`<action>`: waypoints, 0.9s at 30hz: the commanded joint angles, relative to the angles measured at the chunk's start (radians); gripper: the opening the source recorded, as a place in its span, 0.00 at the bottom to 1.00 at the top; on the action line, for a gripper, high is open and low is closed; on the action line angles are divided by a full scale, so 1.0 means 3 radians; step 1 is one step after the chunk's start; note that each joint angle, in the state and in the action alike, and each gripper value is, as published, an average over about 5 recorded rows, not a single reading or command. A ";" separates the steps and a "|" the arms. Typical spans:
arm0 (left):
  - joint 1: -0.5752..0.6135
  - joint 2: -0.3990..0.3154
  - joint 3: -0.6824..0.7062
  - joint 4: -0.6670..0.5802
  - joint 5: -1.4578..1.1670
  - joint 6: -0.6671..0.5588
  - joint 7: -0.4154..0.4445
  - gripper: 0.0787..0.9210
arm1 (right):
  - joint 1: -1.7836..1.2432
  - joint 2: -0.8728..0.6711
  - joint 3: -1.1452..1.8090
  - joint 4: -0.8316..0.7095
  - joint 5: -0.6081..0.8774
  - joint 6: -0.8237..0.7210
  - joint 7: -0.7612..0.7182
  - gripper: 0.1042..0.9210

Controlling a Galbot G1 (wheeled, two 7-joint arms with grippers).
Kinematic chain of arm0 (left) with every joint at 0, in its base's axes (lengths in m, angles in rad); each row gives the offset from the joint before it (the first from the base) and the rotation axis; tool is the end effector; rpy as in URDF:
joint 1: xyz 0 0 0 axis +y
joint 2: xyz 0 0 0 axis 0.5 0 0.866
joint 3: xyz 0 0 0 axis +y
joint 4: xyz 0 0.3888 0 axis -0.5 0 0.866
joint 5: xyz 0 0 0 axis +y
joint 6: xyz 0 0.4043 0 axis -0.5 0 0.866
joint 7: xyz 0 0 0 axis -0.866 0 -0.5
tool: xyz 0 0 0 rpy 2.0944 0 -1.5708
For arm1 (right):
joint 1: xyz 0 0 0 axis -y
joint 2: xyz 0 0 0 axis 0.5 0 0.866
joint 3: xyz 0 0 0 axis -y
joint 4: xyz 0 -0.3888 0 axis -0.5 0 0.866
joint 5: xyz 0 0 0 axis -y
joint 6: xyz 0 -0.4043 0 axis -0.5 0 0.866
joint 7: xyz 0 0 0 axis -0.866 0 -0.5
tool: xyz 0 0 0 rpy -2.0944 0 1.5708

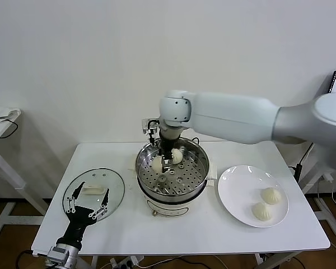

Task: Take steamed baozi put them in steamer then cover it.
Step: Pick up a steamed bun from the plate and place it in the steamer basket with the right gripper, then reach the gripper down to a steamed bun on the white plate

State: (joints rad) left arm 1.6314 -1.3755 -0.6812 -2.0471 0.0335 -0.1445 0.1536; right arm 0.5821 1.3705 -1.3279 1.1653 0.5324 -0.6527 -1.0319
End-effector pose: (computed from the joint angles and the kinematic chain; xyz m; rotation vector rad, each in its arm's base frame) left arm 0.1920 0.0948 -0.3530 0.2131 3.0735 0.4436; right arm 0.6133 0.2408 -0.0672 1.4239 -1.3138 1.3691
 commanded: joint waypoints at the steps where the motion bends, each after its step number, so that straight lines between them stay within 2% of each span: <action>1: -0.0002 0.0004 -0.0002 0.0017 -0.0002 -0.0001 0.0003 0.88 | -0.0267 0.0256 0.0082 -0.0395 -0.0216 0.0018 -0.0028 0.69; 8: -0.0006 0.0010 -0.0008 0.0038 -0.0004 -0.0003 0.0006 0.88 | -0.0402 0.0302 0.0133 -0.0527 -0.0335 0.0066 -0.0051 0.70; 16: 0.0000 0.0006 -0.0010 0.0032 -0.0002 0.0003 0.0003 0.88 | -0.0317 0.0094 0.0214 -0.0314 -0.0290 0.0090 -0.0091 0.87; 20: 0.0015 0.0006 0.0010 -0.0006 0.0012 0.0011 -0.0004 0.88 | -0.0084 -0.0331 0.0207 0.0084 -0.0235 0.0120 -0.0197 0.88; 27: 0.0074 0.0003 0.0051 -0.0095 0.0065 0.0020 -0.0024 0.88 | 0.0473 -0.1441 0.0068 0.1000 -0.0174 0.0279 -0.0456 0.88</action>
State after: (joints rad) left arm 1.6480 -1.3748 -0.6685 -2.0620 0.0479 -0.1393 0.1473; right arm 0.6117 1.1851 -1.2966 1.2614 0.4728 -0.5906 -1.1220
